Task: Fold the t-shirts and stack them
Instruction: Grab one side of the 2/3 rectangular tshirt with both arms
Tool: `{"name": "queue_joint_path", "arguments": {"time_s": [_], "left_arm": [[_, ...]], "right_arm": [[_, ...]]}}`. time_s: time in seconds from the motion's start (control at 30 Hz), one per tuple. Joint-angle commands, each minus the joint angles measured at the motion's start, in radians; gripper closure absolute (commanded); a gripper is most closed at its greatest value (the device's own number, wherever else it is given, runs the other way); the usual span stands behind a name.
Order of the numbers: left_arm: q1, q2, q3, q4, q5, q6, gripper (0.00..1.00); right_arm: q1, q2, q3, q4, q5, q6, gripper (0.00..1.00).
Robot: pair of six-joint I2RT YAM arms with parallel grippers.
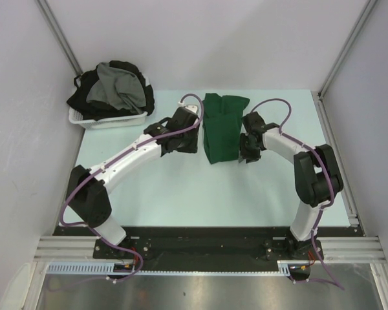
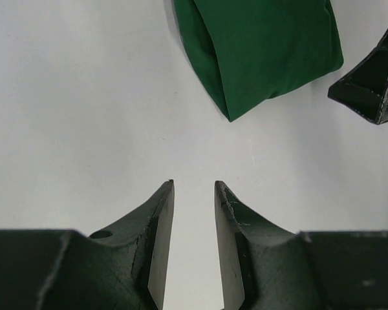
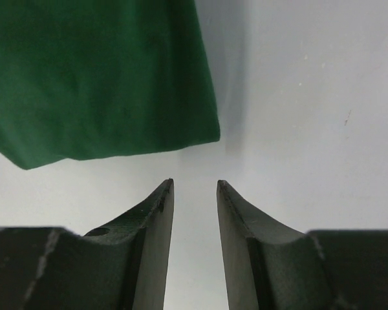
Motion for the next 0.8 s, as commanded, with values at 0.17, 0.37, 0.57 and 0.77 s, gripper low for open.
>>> {"name": "queue_joint_path", "arguments": {"time_s": [0.17, 0.37, 0.57, 0.77], "left_arm": [[-0.021, -0.006, -0.069, 0.051, 0.032, -0.044, 0.64], [-0.035, 0.026, -0.094, 0.089, 0.048, -0.057, 0.65], [-0.046, 0.051, -0.079, 0.094, 0.052, -0.053, 0.65], [-0.058, 0.063, -0.083, 0.104, 0.068, -0.050, 0.65]], "right_arm": [[-0.027, 0.042, 0.068, 0.007, 0.056, -0.026, 0.62], [-0.033, 0.083, 0.095, 0.024, 0.049, -0.036, 0.62], [-0.036, 0.123, 0.131, 0.033, 0.041, -0.038, 0.62], [-0.039, 0.155, 0.151, 0.039, 0.033, -0.041, 0.62]]}}
